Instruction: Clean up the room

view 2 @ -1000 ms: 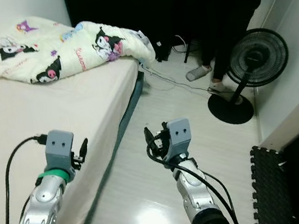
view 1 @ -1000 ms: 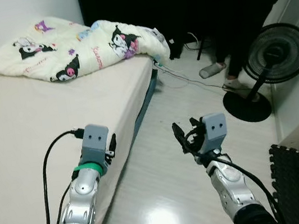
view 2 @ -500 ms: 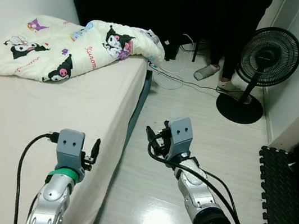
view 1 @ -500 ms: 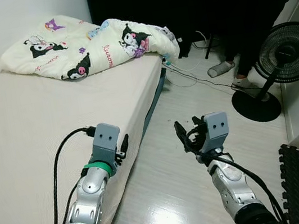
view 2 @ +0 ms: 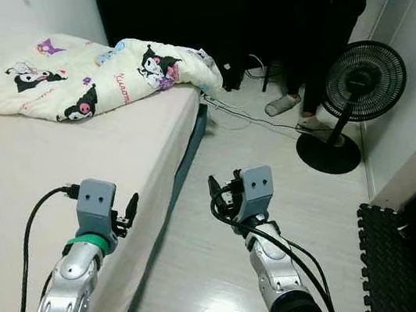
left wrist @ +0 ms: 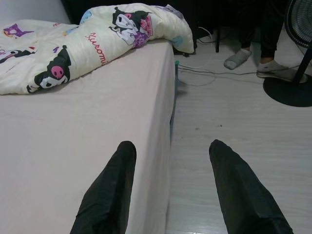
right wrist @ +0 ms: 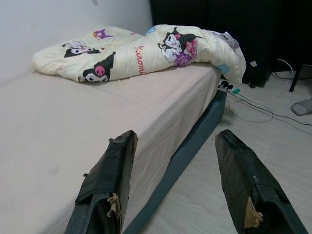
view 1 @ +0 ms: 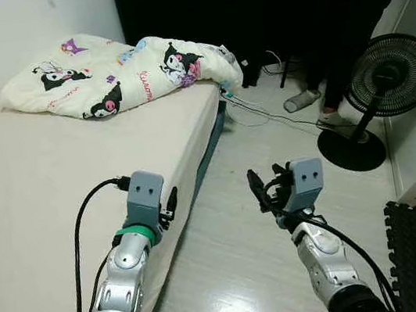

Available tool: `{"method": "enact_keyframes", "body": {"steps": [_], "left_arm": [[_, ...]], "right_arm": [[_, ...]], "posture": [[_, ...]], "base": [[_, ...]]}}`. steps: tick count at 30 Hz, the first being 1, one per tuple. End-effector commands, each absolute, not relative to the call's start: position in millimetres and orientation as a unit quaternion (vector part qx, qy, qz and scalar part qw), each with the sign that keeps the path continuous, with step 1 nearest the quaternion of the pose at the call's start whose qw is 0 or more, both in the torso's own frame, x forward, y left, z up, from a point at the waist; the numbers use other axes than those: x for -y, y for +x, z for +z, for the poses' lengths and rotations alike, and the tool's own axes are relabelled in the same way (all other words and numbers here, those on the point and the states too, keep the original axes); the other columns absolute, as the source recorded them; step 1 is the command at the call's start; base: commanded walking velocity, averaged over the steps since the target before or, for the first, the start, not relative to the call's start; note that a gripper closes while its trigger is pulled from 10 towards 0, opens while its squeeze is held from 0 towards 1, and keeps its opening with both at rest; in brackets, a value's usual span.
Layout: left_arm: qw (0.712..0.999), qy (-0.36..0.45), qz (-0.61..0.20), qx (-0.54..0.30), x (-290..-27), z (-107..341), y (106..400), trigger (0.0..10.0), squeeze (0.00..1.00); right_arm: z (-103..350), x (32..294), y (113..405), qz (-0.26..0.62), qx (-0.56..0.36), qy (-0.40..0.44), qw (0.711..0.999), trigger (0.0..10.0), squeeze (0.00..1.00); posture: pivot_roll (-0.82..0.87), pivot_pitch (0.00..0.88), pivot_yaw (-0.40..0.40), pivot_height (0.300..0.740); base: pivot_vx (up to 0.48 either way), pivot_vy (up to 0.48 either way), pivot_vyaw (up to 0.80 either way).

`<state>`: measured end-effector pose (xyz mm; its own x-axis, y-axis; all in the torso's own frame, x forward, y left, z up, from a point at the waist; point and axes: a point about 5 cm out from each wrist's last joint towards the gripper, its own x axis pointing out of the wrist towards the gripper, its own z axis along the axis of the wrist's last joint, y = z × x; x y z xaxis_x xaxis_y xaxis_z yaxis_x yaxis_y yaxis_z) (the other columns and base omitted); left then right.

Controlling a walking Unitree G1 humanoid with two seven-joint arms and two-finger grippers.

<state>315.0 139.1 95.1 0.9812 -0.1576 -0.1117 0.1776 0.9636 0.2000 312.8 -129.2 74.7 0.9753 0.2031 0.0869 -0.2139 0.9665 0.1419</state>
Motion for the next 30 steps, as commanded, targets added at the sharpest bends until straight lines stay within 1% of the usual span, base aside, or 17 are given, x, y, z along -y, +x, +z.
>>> {"method": "enact_keyframes", "body": {"steps": [1,5,30], "left_arm": [[0.990,0.098,-0.087,-0.053,-138.7,93.2,313.8,10.0,0.07],[0.990,0.097,-0.085,-0.053,-138.2,93.6,313.9,10.0,0.07],[0.991,0.094,-0.078,-0.055,-136.7,94.2,316.6,10.0,0.05]], "right_arm": [[67.7,130.6,309.7,0.099,0.020,0.086,0.991,10.0,0.00],[66.6,131.4,309.3,0.096,0.016,0.098,0.990,10.0,0.00],[65.5,132.5,309.7,0.099,0.010,0.097,0.990,10.0,0.00]], "posture": [[0.05,0.043,0.030,0.740],[0.05,0.044,0.030,0.740],[0.04,0.043,0.027,0.740]], "base": [[0.000,0.000,0.00],[0.000,0.000,-0.75],[0.000,0.000,-0.75]]}}
